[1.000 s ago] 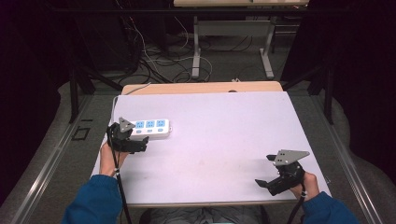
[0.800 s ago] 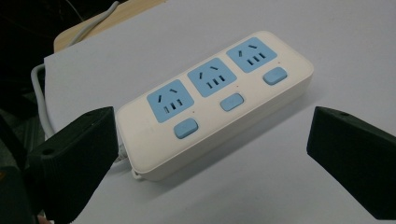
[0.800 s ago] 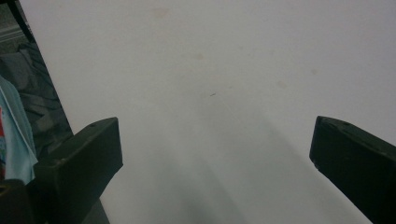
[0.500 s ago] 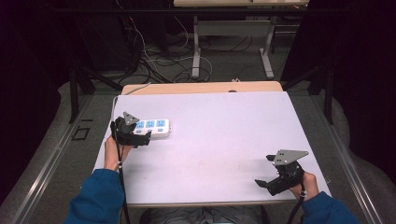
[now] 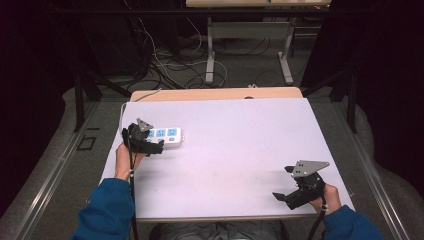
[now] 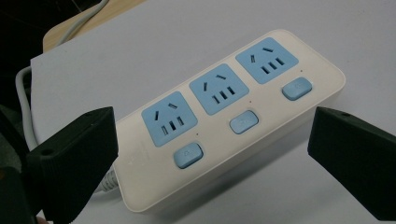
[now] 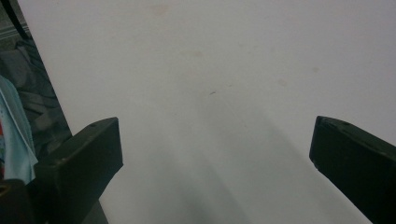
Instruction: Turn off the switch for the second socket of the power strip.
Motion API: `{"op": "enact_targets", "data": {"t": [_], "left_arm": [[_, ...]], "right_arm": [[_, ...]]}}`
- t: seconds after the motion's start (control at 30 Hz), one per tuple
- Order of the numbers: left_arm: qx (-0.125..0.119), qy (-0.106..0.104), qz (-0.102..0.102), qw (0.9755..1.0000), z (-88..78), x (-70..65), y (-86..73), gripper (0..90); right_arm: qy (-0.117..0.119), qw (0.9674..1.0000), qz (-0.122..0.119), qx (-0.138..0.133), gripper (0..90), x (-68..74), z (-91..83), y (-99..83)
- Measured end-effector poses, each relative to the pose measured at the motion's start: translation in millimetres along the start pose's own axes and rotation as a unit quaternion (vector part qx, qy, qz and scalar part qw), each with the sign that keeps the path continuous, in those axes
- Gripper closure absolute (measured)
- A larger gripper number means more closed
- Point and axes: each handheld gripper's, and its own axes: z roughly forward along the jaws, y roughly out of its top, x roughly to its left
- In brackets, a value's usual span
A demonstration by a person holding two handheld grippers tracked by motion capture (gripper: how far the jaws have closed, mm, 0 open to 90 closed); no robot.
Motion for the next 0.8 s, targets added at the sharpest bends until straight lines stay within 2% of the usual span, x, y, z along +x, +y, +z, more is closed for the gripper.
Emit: {"op": "enact_targets", "data": {"t": [0.03, 0.2, 0.33, 0.57, 0.67, 0.8], "left_arm": [[-0.002, 0.002, 0.000, 1.0000, 1.6, 0.1, 0.2, 1.5], [0.008, 0.002, 0.002, 1.0000, 6.8, -1.0, 1.3, 1.4], [0.005, 0.002, 0.004, 1.0000, 7.4, -4.3, 3.0, 1.1], [0.000, -0.001, -0.011, 0.9999, 9.7, 1.0, 5.9, 1.0], [-0.003, 0.004, -0.013, 0.9999, 9.4, 0.9, 6.3, 4.9], [-0.018, 0.014, -0.010, 0.9997, 8.5, 0.5, 7.4, 16.3]], "right_arm": [[-0.005, 1.0000, 0.001, -0.005, 2.0, 0.3, 0.7, -0.3], [-0.005, 1.0000, 0.001, -0.004, 2.0, 0.5, 0.7, -0.3], [-0.001, 1.0000, -0.002, -0.002, 2.2, 0.2, 0.3, -0.2], [-0.002, 1.0000, -0.002, -0.001, 2.2, 0.1, 0.7, -0.4], [-0.003, 1.0000, -0.004, -0.004, 2.2, 0.0, 1.7, -0.4], [-0.005, 1.0000, 0.001, -0.003, 2.4, 0.8, 1.8, -0.3]]}}
